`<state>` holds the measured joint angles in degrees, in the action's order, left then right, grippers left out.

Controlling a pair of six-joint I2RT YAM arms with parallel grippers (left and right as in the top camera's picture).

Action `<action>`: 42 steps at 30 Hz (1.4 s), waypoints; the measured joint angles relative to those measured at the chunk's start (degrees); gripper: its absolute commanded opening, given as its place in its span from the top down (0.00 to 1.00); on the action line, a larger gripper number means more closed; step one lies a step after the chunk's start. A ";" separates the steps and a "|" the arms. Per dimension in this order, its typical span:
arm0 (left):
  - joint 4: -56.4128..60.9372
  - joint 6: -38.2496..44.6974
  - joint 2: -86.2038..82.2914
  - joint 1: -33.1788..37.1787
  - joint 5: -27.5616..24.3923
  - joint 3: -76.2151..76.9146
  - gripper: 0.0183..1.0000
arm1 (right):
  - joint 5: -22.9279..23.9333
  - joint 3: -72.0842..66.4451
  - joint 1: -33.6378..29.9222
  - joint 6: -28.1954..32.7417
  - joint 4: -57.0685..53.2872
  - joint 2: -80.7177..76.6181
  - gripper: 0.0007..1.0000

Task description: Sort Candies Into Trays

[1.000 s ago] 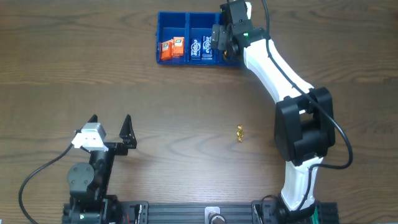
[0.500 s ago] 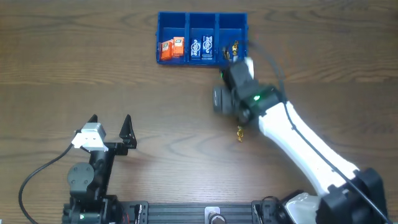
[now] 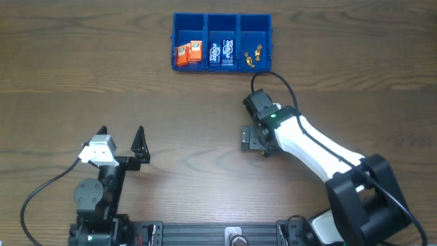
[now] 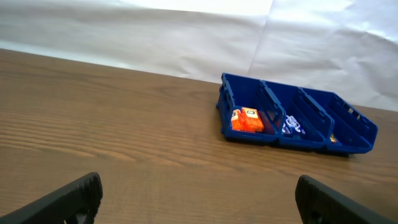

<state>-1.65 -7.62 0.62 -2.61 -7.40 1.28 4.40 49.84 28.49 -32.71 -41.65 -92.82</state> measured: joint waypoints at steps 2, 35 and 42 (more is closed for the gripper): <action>0.00 0.00 0.00 0.00 0.00 0.00 0.00 | -0.35 0.00 0.00 -0.20 0.33 -1.27 0.08; 0.00 -0.02 0.00 0.00 0.02 0.02 0.00 | -1.49 -0.92 -0.02 -1.68 2.25 -2.32 0.78; 0.00 0.00 0.00 0.00 0.02 0.00 0.00 | -1.51 -0.90 0.00 -2.69 2.27 -2.32 0.84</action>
<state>-1.65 -7.62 0.62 -2.61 -7.38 1.28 2.90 48.95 28.49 -35.40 -39.38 -95.13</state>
